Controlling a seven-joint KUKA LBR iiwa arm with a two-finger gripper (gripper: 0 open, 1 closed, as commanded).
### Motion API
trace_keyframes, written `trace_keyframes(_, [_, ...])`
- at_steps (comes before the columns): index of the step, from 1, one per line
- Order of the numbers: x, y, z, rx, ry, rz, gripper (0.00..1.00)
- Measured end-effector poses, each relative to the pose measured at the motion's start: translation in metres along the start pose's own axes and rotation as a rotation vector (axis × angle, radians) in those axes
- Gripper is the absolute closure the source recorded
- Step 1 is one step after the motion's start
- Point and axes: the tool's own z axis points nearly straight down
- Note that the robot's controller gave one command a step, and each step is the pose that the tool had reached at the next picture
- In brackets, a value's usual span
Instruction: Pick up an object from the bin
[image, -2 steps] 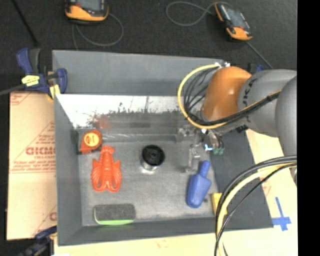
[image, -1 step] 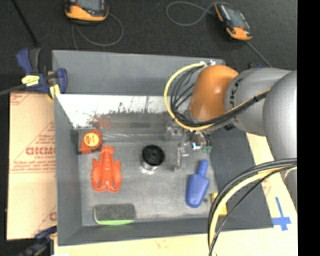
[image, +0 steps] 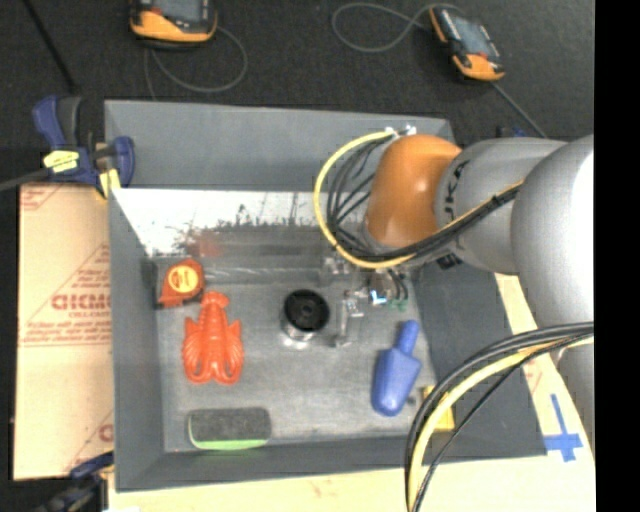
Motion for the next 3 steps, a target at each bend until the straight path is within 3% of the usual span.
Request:
trace_keyframes(1, [0.0, 0.015, 0.0, 0.001, 0.001, -0.194, 0.0])
trace_keyframes(2, [0.017, 0.031, 0.0, 0.0, -0.001, -0.308, 0.0])
trace_keyframes(3, [0.012, 0.045, 0.0, 0.0, -0.002, -0.248, 0.0])
